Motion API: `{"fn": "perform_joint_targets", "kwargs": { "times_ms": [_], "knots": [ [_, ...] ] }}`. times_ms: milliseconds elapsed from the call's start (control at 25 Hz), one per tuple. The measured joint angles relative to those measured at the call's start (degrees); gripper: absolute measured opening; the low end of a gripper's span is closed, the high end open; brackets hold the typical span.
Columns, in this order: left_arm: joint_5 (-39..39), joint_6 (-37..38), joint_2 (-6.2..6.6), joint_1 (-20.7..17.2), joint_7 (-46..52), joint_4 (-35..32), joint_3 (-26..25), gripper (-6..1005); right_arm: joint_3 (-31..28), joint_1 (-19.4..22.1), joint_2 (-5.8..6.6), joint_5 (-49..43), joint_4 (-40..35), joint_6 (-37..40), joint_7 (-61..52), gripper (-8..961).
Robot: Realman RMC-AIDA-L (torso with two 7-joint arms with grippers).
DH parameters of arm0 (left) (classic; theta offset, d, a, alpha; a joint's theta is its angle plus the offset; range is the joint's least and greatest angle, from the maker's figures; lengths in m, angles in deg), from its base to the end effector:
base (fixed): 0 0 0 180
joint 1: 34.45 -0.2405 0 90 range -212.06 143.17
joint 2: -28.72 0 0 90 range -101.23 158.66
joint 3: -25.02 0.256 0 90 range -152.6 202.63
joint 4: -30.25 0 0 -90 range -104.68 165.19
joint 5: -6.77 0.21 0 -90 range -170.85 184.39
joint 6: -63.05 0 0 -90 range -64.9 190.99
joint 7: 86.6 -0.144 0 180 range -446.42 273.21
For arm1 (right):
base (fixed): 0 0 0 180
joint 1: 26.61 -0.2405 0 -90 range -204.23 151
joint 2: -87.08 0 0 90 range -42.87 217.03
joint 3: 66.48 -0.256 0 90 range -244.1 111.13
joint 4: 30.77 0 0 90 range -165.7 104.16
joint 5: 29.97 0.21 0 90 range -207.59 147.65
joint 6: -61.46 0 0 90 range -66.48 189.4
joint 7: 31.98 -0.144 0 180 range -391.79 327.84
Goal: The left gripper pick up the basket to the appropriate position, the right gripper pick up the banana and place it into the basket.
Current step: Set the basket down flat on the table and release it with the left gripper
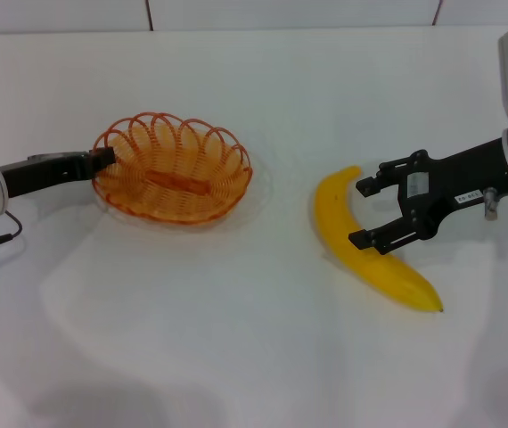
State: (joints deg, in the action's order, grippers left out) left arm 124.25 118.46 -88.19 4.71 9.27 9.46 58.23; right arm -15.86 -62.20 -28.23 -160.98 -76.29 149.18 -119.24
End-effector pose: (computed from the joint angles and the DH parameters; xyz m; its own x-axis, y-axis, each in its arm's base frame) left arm -0.3005 0.3952 -0.0199 0.5084 0.6473 0.5680 0.8592 -0.4257 -0.2839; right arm 0.2594 0.3538 0.0121 0.9514 -0.3003 -0.0677 -0.3074 -0.9393 -0.1524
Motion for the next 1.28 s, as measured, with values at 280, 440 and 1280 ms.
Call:
{"fn": "perform_joint_targets", "kwargs": {
  "times_ms": [280,440,1280],
  "knots": [
    [-1.47,-0.29,-0.05,-0.17,-1.83,0.98,-0.15,111,0.0,-0.01,-0.25,-0.39,0.0,0.0,-0.11,876],
    [-2.21,-0.85,-0.07,-0.2,-2.71,1.36,0.02,119,0.0,-0.02,-0.23,-0.39,0.0,0.0,-0.66,876],
    [-3.58,-1.03,-0.03,-0.91,-6.06,0.87,0.14,507,0.0,-0.1,-0.27,-0.39,-0.01,0.0,-0.72,877]
  ]
}}
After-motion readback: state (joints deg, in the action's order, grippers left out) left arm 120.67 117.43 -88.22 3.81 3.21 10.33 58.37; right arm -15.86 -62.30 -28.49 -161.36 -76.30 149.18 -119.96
